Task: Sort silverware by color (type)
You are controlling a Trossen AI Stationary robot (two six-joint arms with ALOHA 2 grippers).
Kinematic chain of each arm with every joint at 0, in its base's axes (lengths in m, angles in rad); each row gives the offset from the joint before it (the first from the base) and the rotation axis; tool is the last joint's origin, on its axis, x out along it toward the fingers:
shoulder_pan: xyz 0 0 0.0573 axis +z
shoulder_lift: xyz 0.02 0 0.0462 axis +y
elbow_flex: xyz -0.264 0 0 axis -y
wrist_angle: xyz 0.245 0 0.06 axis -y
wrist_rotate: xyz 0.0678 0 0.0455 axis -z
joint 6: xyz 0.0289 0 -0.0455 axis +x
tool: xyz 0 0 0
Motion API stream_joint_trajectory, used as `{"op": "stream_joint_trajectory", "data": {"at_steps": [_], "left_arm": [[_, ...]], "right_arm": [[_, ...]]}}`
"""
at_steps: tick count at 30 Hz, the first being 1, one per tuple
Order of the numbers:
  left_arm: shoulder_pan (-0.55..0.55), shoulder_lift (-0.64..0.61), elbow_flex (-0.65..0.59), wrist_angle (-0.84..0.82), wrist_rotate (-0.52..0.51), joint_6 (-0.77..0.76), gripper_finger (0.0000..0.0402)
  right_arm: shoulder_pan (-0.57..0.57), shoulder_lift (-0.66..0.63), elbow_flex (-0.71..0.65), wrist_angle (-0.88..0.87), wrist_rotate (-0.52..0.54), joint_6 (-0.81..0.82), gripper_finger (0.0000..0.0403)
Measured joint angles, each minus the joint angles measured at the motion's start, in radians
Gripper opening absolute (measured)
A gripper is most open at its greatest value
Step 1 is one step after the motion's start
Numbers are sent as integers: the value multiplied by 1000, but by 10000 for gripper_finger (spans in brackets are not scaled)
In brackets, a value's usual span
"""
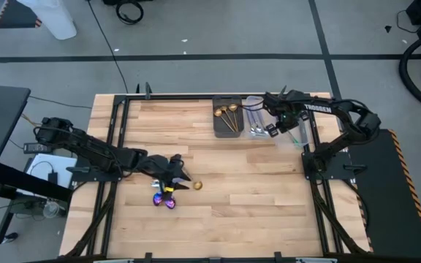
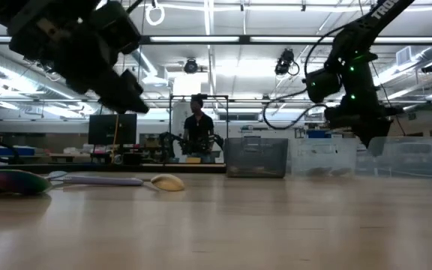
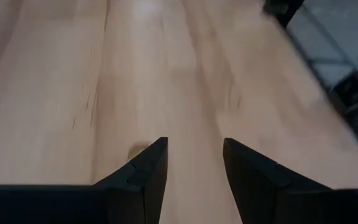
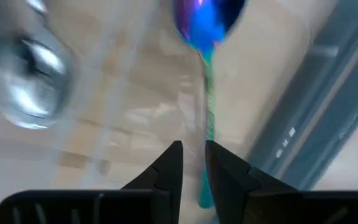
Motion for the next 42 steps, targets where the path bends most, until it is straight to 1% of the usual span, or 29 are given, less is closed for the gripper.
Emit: {"op": "stream_joint_trajectory", "data": {"at_steps": [8, 12, 20, 27, 33, 38, 42], "left_arm": [[0, 0, 0, -208, -3, 0, 162], [0, 0, 0, -289, -15, -1, 162], [0, 0, 0, -448, -16, -42, 162], [0, -1, 1, -529, -16, -23, 162], [-2, -1, 23, -556, 20, 20, 162], [-16, -1, 64, -574, 21, 107, 162], [-38, -1, 78, -569, 20, 144, 162]], "right_arm": [[59, 0, 131, -22, 10, 13, 78], [104, 0, 209, -65, 63, 33, 78], [245, -1, 347, -110, 145, 66, 78], [376, -1, 407, -107, 222, 103, 78], [461, -1, 429, -43, 301, 96, 78], [502, -2, 429, 74, 305, 43, 78], [533, -2, 429, 162, 307, 8, 78]]}}
